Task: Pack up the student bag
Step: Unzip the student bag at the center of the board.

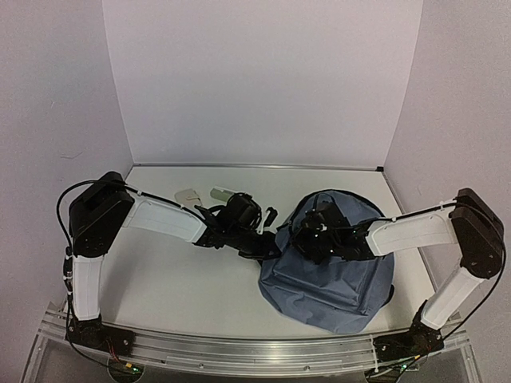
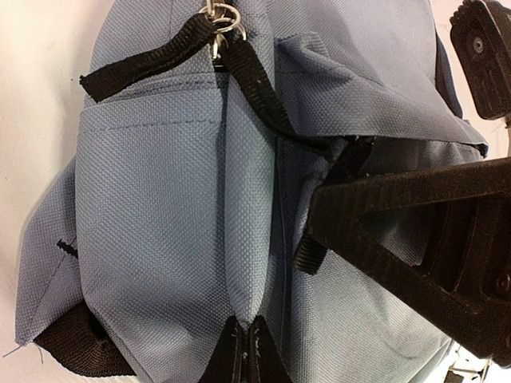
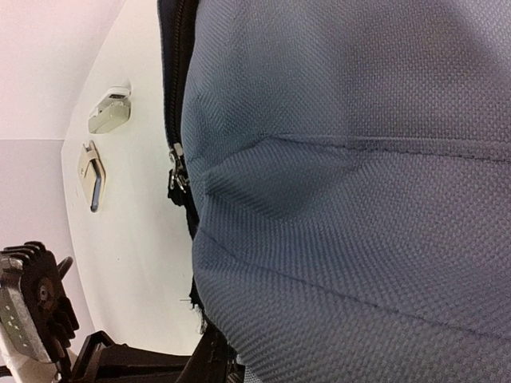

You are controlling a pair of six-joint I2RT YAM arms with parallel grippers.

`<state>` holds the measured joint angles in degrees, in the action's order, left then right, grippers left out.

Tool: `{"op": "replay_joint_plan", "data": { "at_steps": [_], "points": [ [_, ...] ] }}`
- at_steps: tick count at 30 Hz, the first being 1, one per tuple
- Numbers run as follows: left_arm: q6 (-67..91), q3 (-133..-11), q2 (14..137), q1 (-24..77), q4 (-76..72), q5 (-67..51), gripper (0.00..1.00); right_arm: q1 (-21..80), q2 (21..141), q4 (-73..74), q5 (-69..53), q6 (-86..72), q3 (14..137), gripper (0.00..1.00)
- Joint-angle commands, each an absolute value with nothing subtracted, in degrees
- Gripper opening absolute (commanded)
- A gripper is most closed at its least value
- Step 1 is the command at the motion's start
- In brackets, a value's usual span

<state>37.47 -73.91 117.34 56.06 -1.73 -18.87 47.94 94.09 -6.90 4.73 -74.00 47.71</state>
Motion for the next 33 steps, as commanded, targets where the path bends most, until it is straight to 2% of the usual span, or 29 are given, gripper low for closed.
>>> {"op": "replay_joint_plan", "data": {
  "at_steps": [1,8,14,22,33],
  "points": [
    [37.59,-73.91,117.39,56.78,-2.78,-20.6,0.0,47.43,95.57,-8.0,10.74,-74.3,50.22,0.18],
    [37.78,-73.42,116.82,56.78,-2.86,-20.3,0.0,47.42,95.18,-8.0,13.87,-74.58,50.23,0.12],
    [37.6,-73.41,116.39,56.78,-2.21,-19.7,0.0,47.38,97.72,-8.08,12.17,-74.18,52.03,0.0],
    [41.11,-69.72,114.03,54.32,0.42,-15.29,0.0,47.42,90.07,-8.09,10.34,-73.43,51.72,0.0],
    [42.07,-63.08,108.75,50.94,-1.09,-12.85,0.0,47.41,78.42,-7.81,8.12,-75.0,43.09,0.0]
  ]
}}
